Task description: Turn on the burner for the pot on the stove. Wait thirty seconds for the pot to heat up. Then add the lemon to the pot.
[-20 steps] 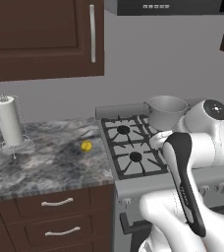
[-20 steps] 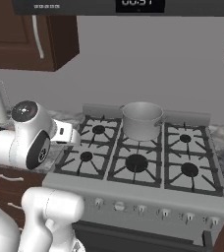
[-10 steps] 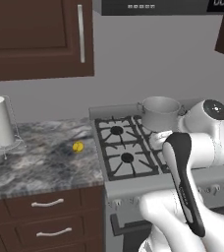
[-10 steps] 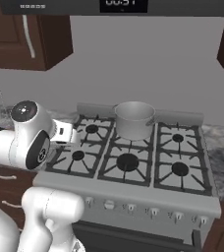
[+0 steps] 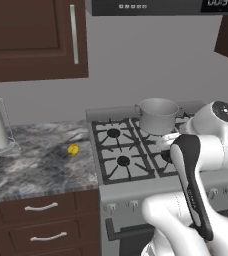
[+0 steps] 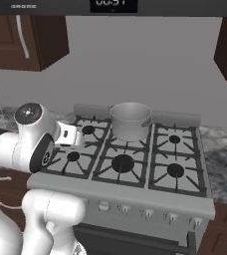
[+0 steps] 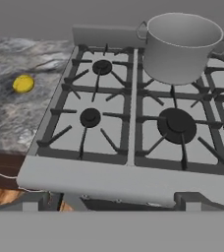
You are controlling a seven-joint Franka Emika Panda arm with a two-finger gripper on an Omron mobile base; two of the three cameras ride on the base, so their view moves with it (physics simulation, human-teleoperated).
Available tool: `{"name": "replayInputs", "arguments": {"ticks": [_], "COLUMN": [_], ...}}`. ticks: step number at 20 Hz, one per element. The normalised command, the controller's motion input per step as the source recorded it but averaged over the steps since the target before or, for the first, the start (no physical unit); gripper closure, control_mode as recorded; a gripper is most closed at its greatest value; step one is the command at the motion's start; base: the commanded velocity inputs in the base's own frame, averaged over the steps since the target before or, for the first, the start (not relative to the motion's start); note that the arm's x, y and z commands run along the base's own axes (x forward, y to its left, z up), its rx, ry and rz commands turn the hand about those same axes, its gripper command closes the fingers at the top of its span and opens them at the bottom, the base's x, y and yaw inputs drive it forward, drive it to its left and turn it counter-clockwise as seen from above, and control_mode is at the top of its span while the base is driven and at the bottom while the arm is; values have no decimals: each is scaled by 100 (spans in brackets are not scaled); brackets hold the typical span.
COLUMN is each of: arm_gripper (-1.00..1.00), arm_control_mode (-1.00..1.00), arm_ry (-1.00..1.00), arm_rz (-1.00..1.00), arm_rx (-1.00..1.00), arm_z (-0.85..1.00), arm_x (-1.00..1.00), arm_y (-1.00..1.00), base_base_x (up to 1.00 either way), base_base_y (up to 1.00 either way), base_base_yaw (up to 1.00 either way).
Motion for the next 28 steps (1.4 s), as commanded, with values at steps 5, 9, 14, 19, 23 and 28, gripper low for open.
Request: {"name": "replayInputs", "arguments": {"ticks": [5, 9, 14, 19, 23, 28], "arm_gripper": [-100, -100, -100, -100, -100, -100], "arm_control_mode": [-100, -100, -100, -100, -100, -100], "arm_ry": [-2, -9, -10, -20, -23, -25], "arm_rz": [-2, -3, -4, 0, 5, 8], "arm_rx": [6, 5, 6, 1, 0, -2], "arm_z": [-16, -9, -26, -57, -56, -86], "arm_x": [-45, -45, -70, -66, -32, -29], "arm_y": [-96, -84, -97, -83, -24, 0], "base_base_x": [0, 0, 0, 0, 0, 0], "base_base_y": [0, 0, 0, 0, 0, 0], "base_base_yaw": [0, 0, 0, 0, 0, 0]}}
